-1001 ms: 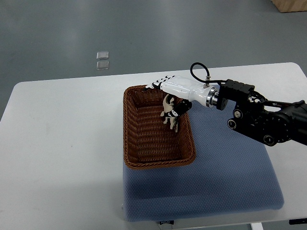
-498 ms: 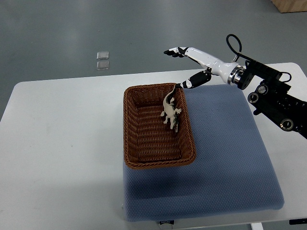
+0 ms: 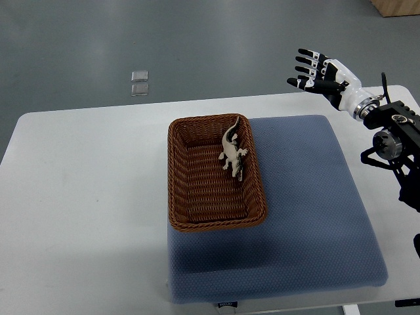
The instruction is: Place crocodile in brown basket with right hand
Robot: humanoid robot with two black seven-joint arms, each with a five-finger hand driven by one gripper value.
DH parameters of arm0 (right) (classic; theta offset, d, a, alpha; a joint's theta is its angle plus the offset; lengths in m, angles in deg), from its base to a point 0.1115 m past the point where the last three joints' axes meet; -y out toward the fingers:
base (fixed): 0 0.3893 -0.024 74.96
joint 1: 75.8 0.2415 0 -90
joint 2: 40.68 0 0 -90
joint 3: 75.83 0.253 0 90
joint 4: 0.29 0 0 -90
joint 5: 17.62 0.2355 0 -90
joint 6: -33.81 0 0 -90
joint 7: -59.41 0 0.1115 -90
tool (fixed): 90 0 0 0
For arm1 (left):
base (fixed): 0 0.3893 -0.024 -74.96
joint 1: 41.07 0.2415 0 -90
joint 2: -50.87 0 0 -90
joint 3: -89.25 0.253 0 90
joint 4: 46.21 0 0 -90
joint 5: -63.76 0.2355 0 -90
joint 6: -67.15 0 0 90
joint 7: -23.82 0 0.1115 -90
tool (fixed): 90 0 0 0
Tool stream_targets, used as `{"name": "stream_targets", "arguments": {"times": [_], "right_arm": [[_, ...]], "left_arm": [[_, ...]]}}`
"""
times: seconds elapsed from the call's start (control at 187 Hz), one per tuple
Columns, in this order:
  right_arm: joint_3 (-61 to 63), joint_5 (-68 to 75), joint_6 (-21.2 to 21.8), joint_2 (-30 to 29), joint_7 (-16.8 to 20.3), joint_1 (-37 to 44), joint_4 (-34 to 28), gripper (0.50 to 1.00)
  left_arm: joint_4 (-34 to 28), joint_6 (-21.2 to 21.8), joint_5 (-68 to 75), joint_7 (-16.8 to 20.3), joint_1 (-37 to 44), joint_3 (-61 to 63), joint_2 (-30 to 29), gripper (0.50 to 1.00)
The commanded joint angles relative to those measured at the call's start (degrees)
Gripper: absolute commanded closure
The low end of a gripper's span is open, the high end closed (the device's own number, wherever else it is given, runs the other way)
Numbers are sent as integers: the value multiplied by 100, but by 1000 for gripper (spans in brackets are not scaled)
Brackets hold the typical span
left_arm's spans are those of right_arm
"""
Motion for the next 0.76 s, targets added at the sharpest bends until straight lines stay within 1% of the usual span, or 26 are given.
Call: {"name": "stream_targets", "arguments": {"times": [0.0, 0.22, 0.3, 0.402, 0.755], "right_arm": [[-3, 403, -8, -12, 0, -34, 208, 609], [76, 526, -123, -135, 0, -157, 278, 607], [85, 526, -131, -162, -17, -183, 287, 587], [94, 526, -131, -179, -35, -192, 296, 572], [85, 526, -123, -206, -61, -245, 296, 570]], "left_arm": [[0, 0, 0, 2, 6, 0, 0, 500], [0, 0, 0, 2, 6, 0, 0, 500], [0, 0, 0, 2, 6, 0, 0, 500], [0, 0, 0, 2, -3, 0, 0, 500], [0, 0, 0, 2, -3, 0, 0, 500]]}}
